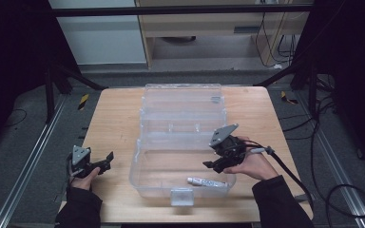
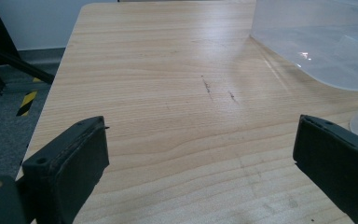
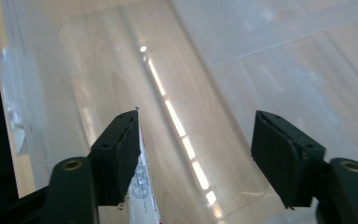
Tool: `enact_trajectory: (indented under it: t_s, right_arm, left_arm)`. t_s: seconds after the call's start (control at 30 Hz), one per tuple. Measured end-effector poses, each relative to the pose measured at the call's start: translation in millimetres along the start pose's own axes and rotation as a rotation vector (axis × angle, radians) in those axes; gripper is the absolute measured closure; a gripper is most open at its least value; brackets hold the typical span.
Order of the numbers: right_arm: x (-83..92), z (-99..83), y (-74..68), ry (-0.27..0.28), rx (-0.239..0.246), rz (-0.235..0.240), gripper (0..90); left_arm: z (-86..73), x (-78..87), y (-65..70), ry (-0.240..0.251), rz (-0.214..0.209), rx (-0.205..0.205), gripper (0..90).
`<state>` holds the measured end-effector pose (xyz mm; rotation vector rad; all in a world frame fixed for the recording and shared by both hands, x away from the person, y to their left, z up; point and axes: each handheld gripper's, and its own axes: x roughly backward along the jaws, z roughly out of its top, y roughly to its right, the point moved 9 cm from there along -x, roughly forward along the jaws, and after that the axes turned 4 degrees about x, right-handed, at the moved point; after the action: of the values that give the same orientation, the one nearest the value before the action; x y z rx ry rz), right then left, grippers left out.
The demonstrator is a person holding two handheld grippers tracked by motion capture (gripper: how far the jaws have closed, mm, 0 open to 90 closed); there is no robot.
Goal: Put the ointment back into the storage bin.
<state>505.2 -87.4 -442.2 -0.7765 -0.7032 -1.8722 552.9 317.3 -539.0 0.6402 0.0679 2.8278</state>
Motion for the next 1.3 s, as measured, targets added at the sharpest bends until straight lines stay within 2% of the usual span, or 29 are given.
enact_trajectory:
  t_s: [0.03, 0.1, 0.17, 0.27, 0.3, 0.33, 0.37, 0.4, 0.47, 0.5, 0.67, 0.73, 0.83, 0.87, 0.93, 1.0, 1.07, 1.1, 1.13, 1.23, 1.3]
  right_arm:
    - [0.0, 0.0, 0.0, 0.000, 0.000, 0.000, 31.5]
    - [9.5, -1.7, 5.4, 0.048, -0.049, -0.025, 28.4]
    - [21.9, -7.3, 12.4, 0.099, -0.096, -0.075, 25.8]
    - [29.4, -13.2, 15.4, 0.123, -0.120, -0.092, 24.5]
    - [35.9, -19.4, 18.4, 0.146, -0.146, -0.112, 23.4]
    - [35.9, -19.4, 18.4, 0.146, -0.146, -0.112, 23.4]
    - [41.5, -25.3, 22.0, 0.171, -0.176, -0.138, 22.4]
    - [41.5, -25.3, 22.0, 0.171, -0.176, -0.138, 22.4]
    - [45.9, -30.9, 26.2, 0.198, -0.203, -0.168, 20.9]
    - [49.1, -36.6, 30.8, 0.218, -0.233, -0.201, 19.4]
    - [51.2, -48.7, 38.3, 0.236, -0.288, -0.244, 17.5]
    - [50.8, -58.6, 42.9, 0.252, -0.330, -0.269, 17.2]
    - [49.9, -66.5, 47.1, 0.260, -0.357, -0.296, 17.2]
    - [48.4, -76.4, 52.7, 0.260, -0.385, -0.330, 17.1]
    - [46.5, -88.3, 59.7, 0.250, -0.418, -0.365, 17.5]
    - [45.1, -100.7, 66.9, 0.252, -0.472, -0.392, 17.7]
    - [44.5, -105.7, 69.5, 0.251, -0.485, -0.402, 17.7]
    - [41.0, -120.5, 75.5, 0.239, -0.528, -0.427, 17.5]
    - [41.0, -120.5, 75.5, 0.239, -0.528, -0.427, 17.5]
    - [29.5, -144.8, 82.0, 0.200, -0.583, -0.439, 17.0]
    - [23.5, -154.8, 83.3, 0.175, -0.594, -0.435, 16.7]
  left_arm:
    - [0.0, 0.0, 0.0, 0.000, 0.000, -0.001, 2.7]
    - [-0.2, 0.1, -0.1, -0.002, 0.000, -0.003, 2.7]
    - [-0.1, 0.1, -0.2, -0.002, 0.001, -0.003, 2.7]
    - [-0.2, 0.1, -0.1, -0.002, 0.001, -0.003, 2.7]
    - [-0.2, 0.1, -0.2, -0.003, 0.002, -0.003, 2.7]
    - [-0.2, 0.1, -0.2, -0.003, 0.002, -0.003, 2.7]
    - [-0.1, 0.1, -0.2, -0.002, 0.003, -0.003, 2.7]
    - [-0.1, 0.1, -0.2, -0.002, 0.003, -0.003, 2.7]
    - [-0.2, 0.0, -0.3, -0.003, 0.003, -0.002, 2.7]
    - [-0.2, 0.0, -0.3, -0.003, 0.003, -0.002, 2.7]
    - [0.0, 0.0, -0.3, -0.001, 0.002, 0.000, 2.7]
    - [0.0, -0.1, -0.3, -0.001, 0.001, 0.001, 2.7]
    - [0.0, 0.0, -0.1, 0.000, 0.001, 0.000, 2.7]
    - [0.0, 0.0, 0.0, 0.000, 0.001, 0.000, 2.7]
    - [0.0, 0.0, 0.1, 0.000, 0.001, -0.001, 2.7]
    - [0.0, 0.0, 0.1, 0.000, 0.001, -0.001, 2.7]
    - [-0.2, 0.1, 0.0, -0.002, 0.001, -0.003, 2.7]
    - [0.0, 0.0, 0.0, 0.000, 0.000, 0.000, 2.7]
    - [0.0, 0.0, 0.0, 0.000, 0.000, 0.000, 2.7]
    - [0.0, 0.0, 0.1, 0.000, -0.001, 0.000, 2.7]
    - [0.0, 0.1, 0.1, 0.000, -0.002, 0.000, 2.7]
